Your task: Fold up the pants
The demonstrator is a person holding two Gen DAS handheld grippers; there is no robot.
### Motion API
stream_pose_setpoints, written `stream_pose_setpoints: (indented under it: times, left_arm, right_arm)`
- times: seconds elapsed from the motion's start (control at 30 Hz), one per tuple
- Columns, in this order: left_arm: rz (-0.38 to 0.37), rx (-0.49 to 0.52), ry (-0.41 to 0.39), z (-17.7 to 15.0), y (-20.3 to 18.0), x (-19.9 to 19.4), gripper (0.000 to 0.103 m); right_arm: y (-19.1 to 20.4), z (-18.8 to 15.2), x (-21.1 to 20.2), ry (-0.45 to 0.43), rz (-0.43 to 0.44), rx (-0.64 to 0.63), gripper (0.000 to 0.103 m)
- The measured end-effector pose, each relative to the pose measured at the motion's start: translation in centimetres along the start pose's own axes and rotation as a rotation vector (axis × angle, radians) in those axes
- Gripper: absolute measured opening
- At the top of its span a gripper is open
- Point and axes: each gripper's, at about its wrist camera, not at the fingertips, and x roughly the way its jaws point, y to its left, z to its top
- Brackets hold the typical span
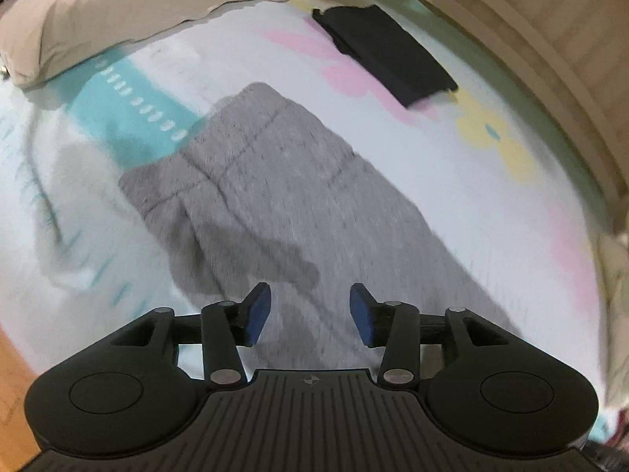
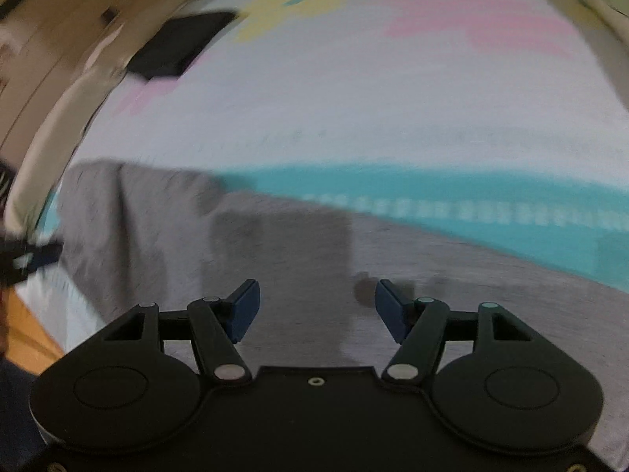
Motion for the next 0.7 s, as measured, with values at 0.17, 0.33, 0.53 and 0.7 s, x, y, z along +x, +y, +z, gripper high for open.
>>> stream_pose_setpoints:
  times: [0.17, 0.33, 0.53, 0.7]
  left_arm:
    - [0.001, -0.055, -0.028, 1.6, 1.4, 1.8, 0.047]
    - [-0.012, -0.153, 0.028, 1.7, 2.2, 4.2, 0.055]
    - [-0.023, -0.207, -0.039, 2.1, 1.4, 4.7, 0.046]
    - [0.011, -0.147, -0.082, 2.0, 0.3, 2.8, 0.013]
  right_arm:
    - [3.0, 0.0, 1.7, 0.039, 0.031, -0.071, 0.069]
    - [4.7, 0.3, 3.1, 0.073, 0.048, -0.106, 0.069]
    - [6.1, 0.0, 4.1, 0.094, 0.069, -0.143, 0.069]
    - [6.3, -0.5, 4.0, 0.094, 0.063, -0.162, 0.069]
